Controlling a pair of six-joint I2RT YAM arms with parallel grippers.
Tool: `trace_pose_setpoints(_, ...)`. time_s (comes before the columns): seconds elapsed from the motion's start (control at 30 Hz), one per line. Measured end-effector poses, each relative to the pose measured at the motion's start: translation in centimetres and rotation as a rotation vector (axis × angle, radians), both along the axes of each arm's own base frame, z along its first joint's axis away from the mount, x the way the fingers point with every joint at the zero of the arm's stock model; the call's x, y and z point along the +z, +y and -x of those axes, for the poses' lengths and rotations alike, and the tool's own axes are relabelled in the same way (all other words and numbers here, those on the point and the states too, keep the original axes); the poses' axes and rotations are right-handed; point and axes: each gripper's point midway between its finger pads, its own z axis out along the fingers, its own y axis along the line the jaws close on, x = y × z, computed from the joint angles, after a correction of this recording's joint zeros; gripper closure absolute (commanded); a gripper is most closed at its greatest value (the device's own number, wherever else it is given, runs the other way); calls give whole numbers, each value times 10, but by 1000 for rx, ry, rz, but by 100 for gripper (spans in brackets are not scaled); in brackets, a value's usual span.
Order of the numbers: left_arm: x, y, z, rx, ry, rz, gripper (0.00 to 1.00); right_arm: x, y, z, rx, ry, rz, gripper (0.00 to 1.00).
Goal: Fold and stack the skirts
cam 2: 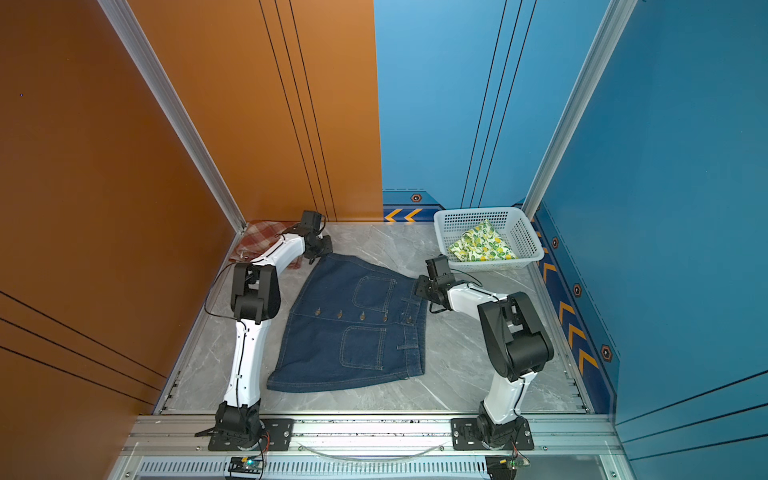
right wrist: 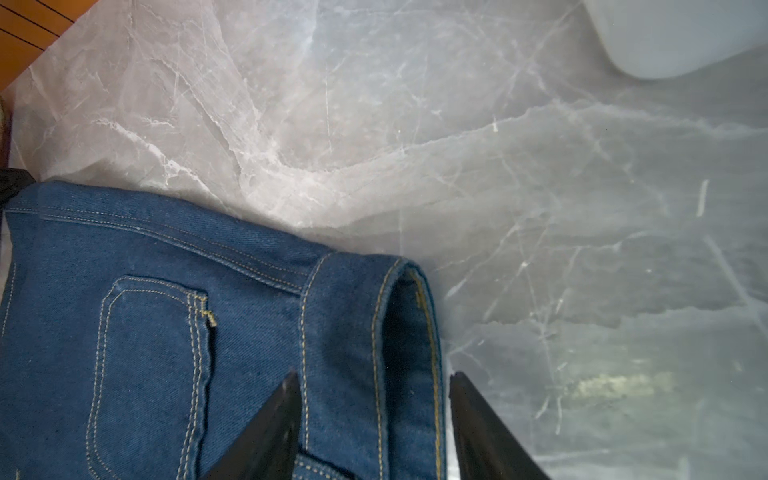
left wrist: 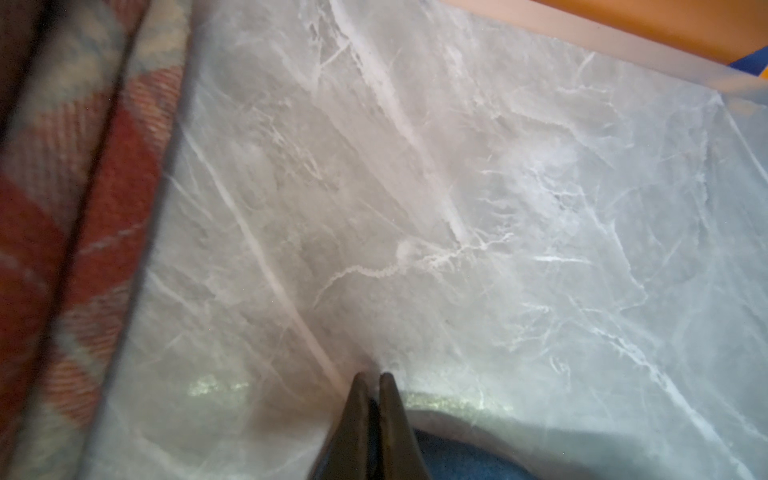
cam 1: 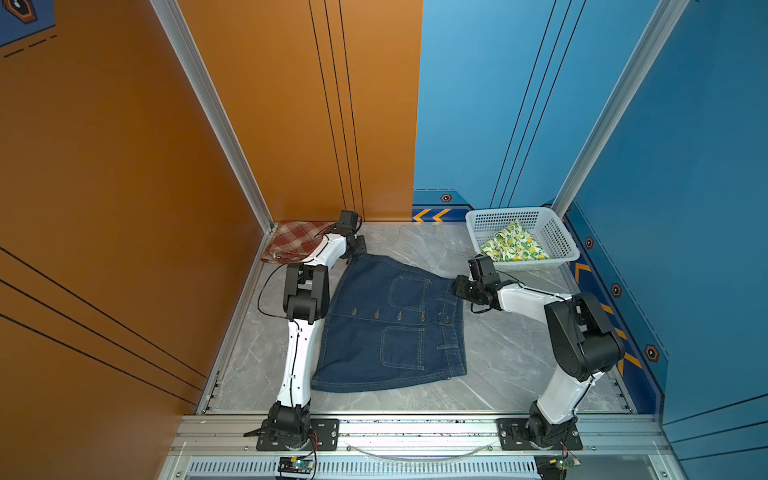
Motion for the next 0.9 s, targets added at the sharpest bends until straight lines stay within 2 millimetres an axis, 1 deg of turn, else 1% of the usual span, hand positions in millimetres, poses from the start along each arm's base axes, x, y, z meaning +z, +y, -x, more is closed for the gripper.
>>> trace_pose_setpoints(0.37, 5, 0, 0, -2, 5, 2, 100, 24, 3, -42, -40, -104, 7, 49)
trace_pose_setpoints(0.5, 7, 0, -1, -2, 3, 6, 100, 23, 1, -54, -22, -112, 55, 51)
trace_pose_setpoints(0.7, 14, 0, -3, -5, -3, 16, 100, 11, -4, -56, 48, -67, 135, 54)
trace_pose_setpoints(0.9, 15, -1, -3, -9, -4, 24, 100, 6, -10, -56, 127, -22, 163, 56)
